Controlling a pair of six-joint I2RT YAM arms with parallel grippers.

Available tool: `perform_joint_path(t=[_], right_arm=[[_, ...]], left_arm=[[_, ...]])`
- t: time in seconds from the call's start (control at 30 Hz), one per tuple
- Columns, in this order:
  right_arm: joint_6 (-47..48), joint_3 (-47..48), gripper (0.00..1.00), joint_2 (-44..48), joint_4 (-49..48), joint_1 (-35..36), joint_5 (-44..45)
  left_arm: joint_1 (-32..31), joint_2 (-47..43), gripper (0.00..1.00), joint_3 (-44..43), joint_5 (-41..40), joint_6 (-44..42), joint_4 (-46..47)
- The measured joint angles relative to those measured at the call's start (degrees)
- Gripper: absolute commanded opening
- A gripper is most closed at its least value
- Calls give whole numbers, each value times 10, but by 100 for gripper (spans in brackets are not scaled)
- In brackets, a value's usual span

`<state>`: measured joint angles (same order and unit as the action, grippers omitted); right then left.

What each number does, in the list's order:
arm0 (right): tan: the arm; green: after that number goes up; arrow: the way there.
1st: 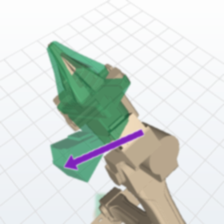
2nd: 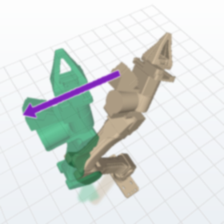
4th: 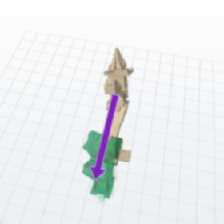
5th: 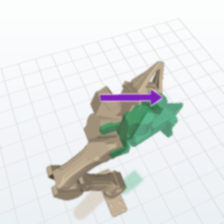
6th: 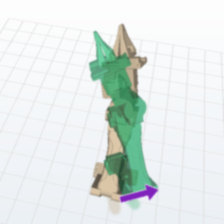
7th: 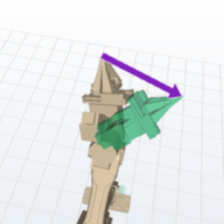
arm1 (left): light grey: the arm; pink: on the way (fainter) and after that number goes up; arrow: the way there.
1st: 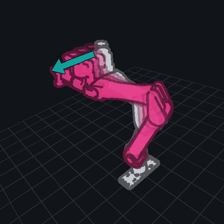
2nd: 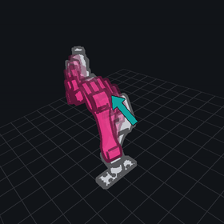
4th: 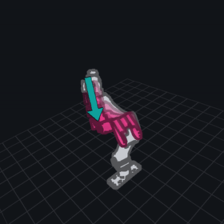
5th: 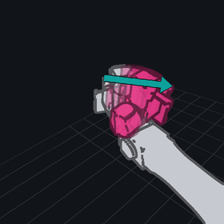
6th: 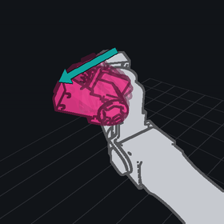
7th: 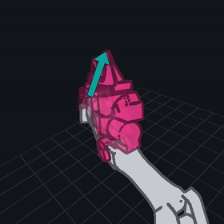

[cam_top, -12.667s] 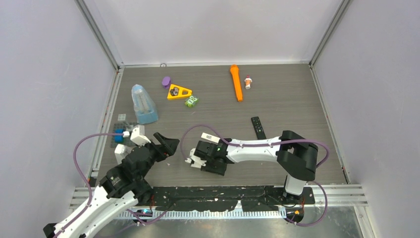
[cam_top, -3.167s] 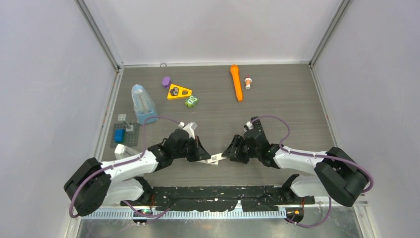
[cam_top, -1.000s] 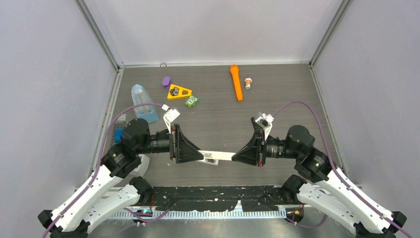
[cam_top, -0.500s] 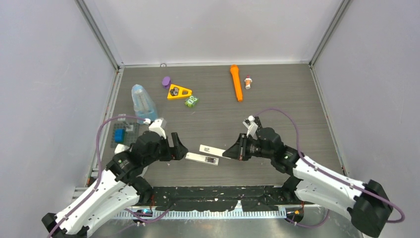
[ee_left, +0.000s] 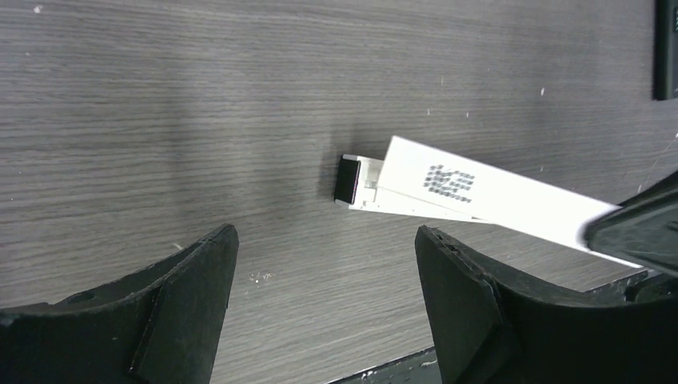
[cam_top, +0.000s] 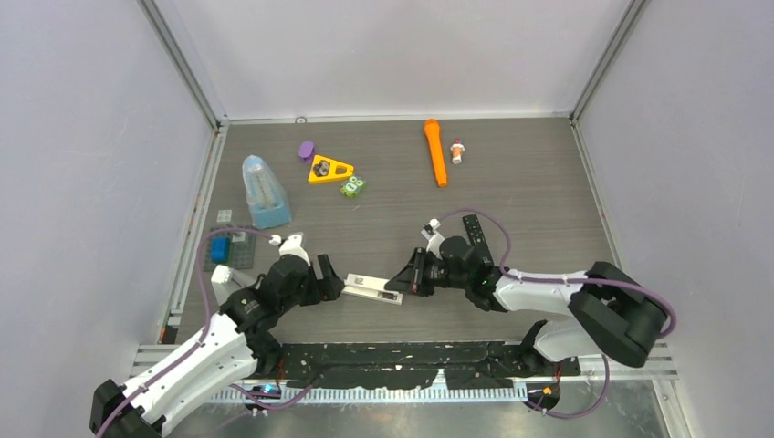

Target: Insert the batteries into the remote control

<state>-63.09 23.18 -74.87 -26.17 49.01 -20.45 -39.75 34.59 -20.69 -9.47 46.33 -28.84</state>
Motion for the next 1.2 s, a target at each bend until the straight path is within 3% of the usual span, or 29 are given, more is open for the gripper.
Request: perform_joint_path(t=[0.27, 0.5, 0.77, 1.2], right_arm=[[-30, 20, 5, -82, -52, 0, -19], [-58, 25, 5, -95, -61, 0, -32], [-130, -9, 5, -116, -158, 0, -52], [-105, -8, 5, -122, -126, -1, -48]], left_arm=[[31, -11, 82, 3, -11, 4, 16], [51, 5, 81, 6, 0, 2, 29], [66, 26, 81, 22, 22, -1, 47], [77, 43, 73, 28, 56, -3, 75]])
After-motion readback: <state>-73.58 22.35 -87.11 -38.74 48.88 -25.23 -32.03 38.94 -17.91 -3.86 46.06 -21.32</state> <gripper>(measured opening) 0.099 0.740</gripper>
